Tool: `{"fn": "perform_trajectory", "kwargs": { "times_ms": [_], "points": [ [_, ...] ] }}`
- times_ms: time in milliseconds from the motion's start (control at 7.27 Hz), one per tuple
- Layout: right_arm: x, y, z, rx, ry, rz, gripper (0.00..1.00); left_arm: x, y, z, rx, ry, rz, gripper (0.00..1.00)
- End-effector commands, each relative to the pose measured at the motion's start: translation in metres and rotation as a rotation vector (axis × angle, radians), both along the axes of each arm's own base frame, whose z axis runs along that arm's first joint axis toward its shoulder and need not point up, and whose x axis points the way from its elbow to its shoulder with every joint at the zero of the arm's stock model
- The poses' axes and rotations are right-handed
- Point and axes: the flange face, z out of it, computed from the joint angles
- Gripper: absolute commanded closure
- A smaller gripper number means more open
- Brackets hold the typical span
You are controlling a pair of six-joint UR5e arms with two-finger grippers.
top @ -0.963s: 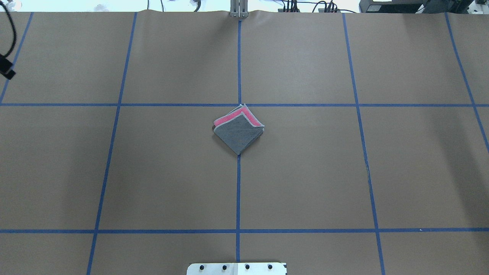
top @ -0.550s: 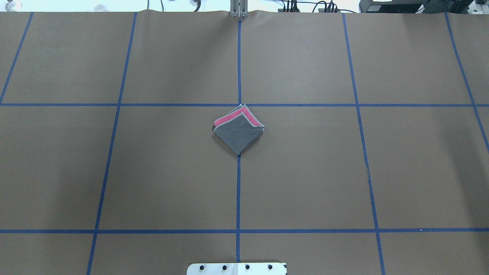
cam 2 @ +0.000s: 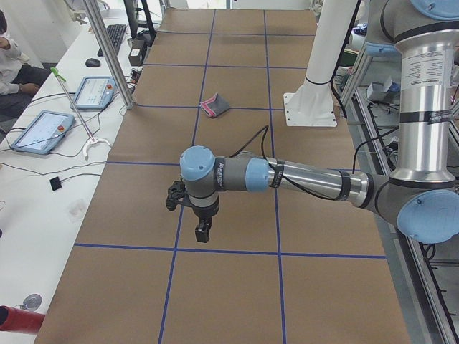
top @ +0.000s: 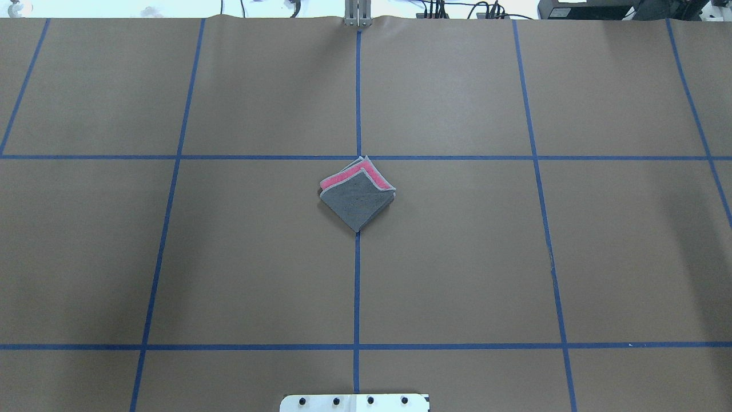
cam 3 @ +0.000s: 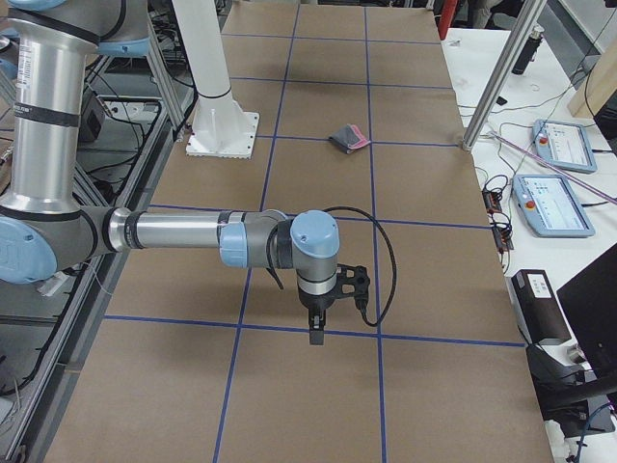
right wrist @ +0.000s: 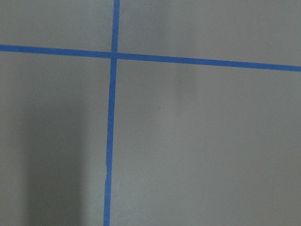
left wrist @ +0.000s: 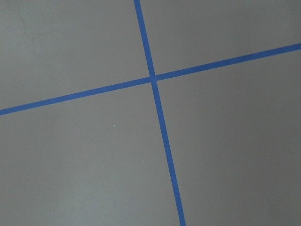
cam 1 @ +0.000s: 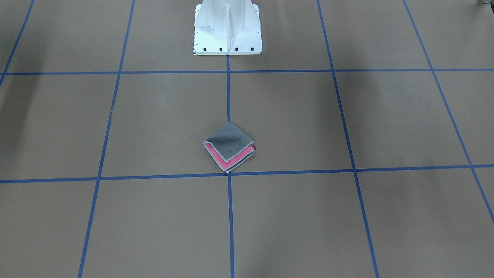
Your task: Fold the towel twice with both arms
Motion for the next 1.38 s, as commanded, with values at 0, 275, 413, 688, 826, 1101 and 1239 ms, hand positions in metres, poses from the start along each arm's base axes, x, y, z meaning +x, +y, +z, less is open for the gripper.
{"fn": "perform_trajectory", "kwargs": {
  "times_ms": [0,275,413,688,826,1101,1239],
  "points": [
    [-0.001,-0.001,0.002,-0.002,-0.001,0.001,0.00,-0.006,0.024,0.020,-0.018,0.029,-0.020,0.00],
    [-0.001,-0.002,0.001,0.026,0.000,-0.001,0.00,-0.005,0.026,0.015,-0.040,0.061,-0.053,0.00],
    [-0.001,-0.002,0.000,0.040,-0.001,0.001,0.00,-0.005,0.017,0.009,-0.029,0.060,-0.057,0.00],
    [-0.001,0.000,0.002,0.039,-0.001,-0.002,0.00,-0.006,0.016,0.005,-0.007,0.058,-0.054,0.00],
    [0.000,0.000,0.003,0.035,-0.001,0.002,0.00,-0.006,0.015,0.011,0.003,0.055,-0.052,0.00],
    [-0.001,-0.002,0.000,0.039,-0.003,0.002,0.00,-0.006,0.014,0.005,0.021,0.056,-0.050,0.00],
    [-0.001,-0.003,-0.001,0.041,-0.003,0.003,0.00,-0.006,0.014,0.002,0.027,0.057,-0.050,0.00]
  ]
}}
